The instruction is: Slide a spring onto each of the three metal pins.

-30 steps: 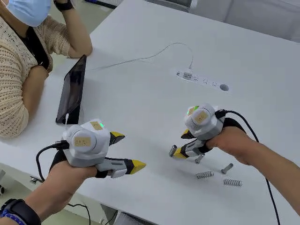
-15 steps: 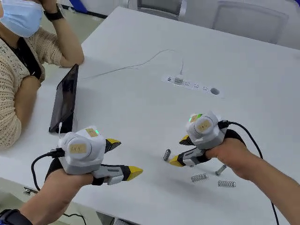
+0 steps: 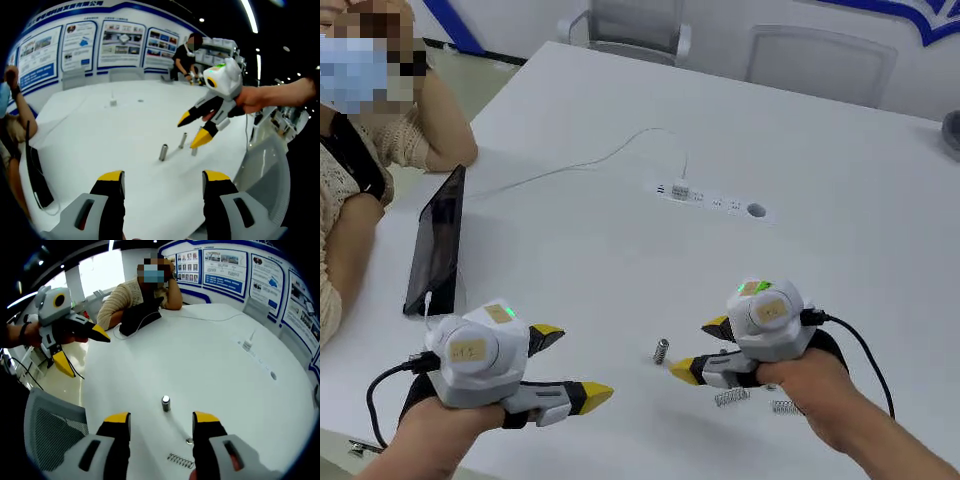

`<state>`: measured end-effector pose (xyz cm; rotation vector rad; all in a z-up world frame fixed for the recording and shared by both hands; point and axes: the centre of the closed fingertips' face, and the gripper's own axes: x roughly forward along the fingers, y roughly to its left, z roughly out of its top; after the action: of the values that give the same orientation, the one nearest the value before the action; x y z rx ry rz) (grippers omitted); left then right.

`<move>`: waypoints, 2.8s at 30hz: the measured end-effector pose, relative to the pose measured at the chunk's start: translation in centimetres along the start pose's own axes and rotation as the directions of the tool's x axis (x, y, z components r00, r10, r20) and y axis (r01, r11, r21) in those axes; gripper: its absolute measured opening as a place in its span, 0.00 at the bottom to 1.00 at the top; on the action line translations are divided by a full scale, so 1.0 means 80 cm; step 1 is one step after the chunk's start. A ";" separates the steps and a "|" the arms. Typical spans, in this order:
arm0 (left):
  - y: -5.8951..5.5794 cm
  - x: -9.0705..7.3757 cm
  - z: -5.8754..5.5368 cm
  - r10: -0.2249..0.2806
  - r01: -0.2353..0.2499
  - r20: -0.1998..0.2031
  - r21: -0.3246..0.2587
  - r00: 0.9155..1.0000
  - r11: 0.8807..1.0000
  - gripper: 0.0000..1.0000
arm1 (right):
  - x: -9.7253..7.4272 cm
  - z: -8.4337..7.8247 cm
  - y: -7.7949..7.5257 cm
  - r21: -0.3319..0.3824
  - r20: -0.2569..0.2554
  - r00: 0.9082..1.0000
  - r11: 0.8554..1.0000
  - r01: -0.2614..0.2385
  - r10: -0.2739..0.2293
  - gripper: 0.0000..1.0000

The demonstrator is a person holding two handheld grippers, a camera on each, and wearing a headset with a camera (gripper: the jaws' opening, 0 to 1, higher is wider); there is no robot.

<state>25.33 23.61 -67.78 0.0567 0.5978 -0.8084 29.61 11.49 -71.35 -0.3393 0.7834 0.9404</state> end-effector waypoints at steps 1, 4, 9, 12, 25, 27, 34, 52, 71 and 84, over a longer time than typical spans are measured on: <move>0.000 0.001 0.000 -0.001 0.001 0.000 0.001 1.000 1.000 0.64 | -0.001 -0.001 0.001 0.007 0.008 1.000 1.000 0.002 -0.002 0.53; -0.001 0.004 0.002 -0.007 0.007 -0.001 0.004 1.000 1.000 0.64 | -0.006 -0.005 0.004 0.053 0.034 0.999 0.999 0.012 -0.013 0.54; -0.001 0.008 0.003 -0.012 0.012 -0.004 0.007 1.000 1.000 0.65 | -0.012 -0.014 0.009 0.102 0.060 0.998 0.995 0.019 -0.025 0.55; -0.003 0.009 0.003 -0.016 0.016 -0.007 0.012 1.000 1.000 0.65 | -0.015 -0.023 0.012 0.130 0.069 0.997 0.991 0.022 -0.031 0.56; -0.005 0.012 -0.003 -0.024 0.024 -0.029 0.014 0.999 1.000 0.66 | -0.040 -0.057 0.010 0.216 0.107 0.991 0.975 0.050 -0.075 0.63; -0.005 0.013 -0.003 -0.024 0.024 -0.032 0.015 0.999 1.000 0.67 | -0.045 -0.062 0.008 0.233 0.113 0.990 0.971 0.055 -0.084 0.65; -0.007 0.020 -0.003 -0.028 0.029 -0.041 0.013 0.999 0.999 0.68 | -0.059 -0.083 0.006 0.275 0.110 0.989 0.960 0.061 -0.094 0.70; -0.040 0.059 -0.001 -0.090 0.092 -0.081 0.033 0.993 0.995 0.70 | -0.107 -0.136 -0.011 0.389 0.134 0.976 0.915 0.107 -0.171 0.78; -0.088 0.098 0.000 -0.162 0.172 -0.135 0.069 0.978 0.983 0.71 | -0.140 -0.164 -0.025 0.405 0.143 0.966 0.903 0.141 -0.215 0.82; -0.119 0.126 0.002 -0.210 0.227 -0.164 0.088 0.964 0.970 0.70 | -0.154 -0.175 -0.029 0.385 0.140 0.965 0.910 0.155 -0.224 0.83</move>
<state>24.22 10.25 -71.28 0.1531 0.7143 -1.0575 20.96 -5.18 -72.05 0.0046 0.7279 0.6112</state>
